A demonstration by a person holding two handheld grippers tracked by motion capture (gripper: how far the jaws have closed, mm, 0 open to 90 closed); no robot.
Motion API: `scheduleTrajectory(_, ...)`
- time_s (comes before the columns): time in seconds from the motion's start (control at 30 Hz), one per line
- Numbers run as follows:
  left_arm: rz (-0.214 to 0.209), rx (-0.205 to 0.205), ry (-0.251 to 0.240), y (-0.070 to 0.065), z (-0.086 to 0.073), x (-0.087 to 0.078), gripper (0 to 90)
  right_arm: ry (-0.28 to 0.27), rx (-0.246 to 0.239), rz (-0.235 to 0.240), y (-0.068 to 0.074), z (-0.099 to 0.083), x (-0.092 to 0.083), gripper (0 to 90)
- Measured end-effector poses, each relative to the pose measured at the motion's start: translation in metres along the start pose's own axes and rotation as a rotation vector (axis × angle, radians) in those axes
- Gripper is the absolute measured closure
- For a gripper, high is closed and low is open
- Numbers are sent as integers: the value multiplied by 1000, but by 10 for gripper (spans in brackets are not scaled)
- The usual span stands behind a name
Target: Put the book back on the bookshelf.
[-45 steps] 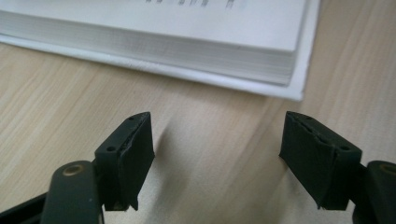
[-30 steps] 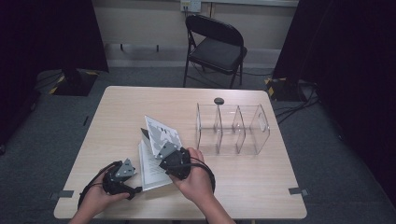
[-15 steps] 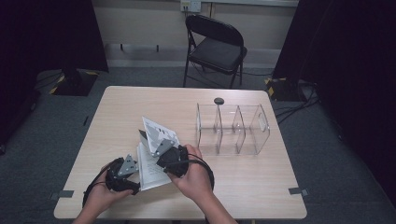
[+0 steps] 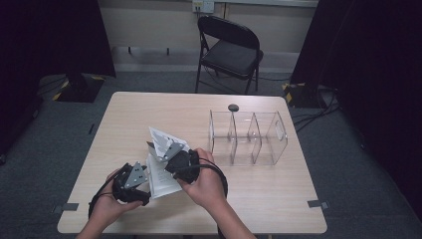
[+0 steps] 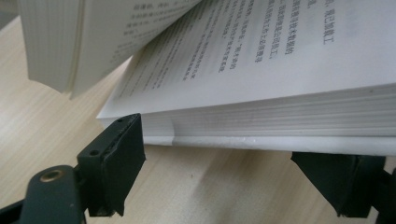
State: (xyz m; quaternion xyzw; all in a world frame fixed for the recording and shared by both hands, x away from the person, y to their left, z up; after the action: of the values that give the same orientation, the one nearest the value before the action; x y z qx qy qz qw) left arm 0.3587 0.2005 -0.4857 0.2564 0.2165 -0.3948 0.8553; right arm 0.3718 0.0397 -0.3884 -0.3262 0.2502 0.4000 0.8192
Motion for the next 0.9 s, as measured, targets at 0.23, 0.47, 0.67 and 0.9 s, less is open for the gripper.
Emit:
scheduleTrajectory(0.23,-30,67,-46,-8,16,-4,234,11,-31,20,-2,8,3,611)
scheduleTrajectory(0.47,-49,186,-57,-15,19,-5,351,33,-54,27,-2,8,3,608)
scheduleTrajectory(0.67,-10,219,-70,-11,28,-12,503,-17,-9,79,2,7,5,510)
scheduleTrajectory(0.9,-18,214,-50,-11,30,-12,517,-137,86,123,-8,-3,-18,276)
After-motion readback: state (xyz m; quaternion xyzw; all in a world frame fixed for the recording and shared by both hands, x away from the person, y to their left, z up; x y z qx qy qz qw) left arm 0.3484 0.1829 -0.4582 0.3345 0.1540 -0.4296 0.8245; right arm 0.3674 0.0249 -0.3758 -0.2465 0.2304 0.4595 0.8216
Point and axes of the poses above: each handheld gripper's, and its own axes: x roughly forward along the jaws, z roughly out of its top, y roughly to its left, the point moved 5 cm from there along x, roughly forward along the jaws, and after that the axes turned 7 degrees about -y, right-handed, at the moved point
